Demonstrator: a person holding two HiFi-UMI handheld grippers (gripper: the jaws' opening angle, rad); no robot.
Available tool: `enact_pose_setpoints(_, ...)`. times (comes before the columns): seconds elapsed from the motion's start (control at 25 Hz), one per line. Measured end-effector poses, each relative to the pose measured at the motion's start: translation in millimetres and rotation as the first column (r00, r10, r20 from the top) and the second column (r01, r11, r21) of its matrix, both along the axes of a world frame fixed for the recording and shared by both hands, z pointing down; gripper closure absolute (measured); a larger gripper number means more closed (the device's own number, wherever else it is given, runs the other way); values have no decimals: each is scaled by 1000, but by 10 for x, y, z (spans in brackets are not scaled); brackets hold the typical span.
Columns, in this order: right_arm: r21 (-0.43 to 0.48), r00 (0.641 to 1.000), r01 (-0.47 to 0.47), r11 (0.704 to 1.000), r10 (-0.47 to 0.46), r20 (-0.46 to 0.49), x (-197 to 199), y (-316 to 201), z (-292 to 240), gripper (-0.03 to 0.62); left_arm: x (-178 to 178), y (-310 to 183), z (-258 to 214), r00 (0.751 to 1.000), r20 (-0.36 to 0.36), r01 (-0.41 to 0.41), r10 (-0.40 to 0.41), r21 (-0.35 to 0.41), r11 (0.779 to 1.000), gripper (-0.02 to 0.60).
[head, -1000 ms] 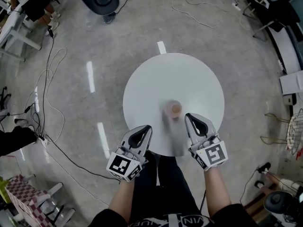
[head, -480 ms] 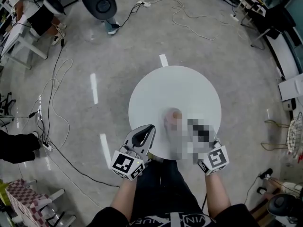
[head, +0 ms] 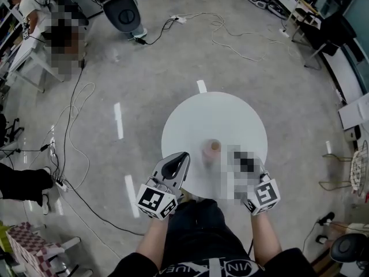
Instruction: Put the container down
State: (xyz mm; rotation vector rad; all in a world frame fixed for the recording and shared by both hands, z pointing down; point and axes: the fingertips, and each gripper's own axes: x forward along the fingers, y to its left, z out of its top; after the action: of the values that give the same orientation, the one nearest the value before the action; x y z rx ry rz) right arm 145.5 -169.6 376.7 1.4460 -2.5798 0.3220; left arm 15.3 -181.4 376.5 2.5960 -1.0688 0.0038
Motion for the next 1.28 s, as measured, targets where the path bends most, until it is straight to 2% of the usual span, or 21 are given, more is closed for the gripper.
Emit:
enact_pose_setpoints(0.64, 53, 999, 39, 998, -39, 2, -68, -33, -438, 588, -93, -81, -532, 1000, 3, 28, -28, 95, 995, 566)
enact_pose_setpoints(1.28, 109, 999, 40, 993, -41, 1, -193, -66, -741, 588, -266, -190, -840, 998, -22, 63, -60, 165, 984, 566)
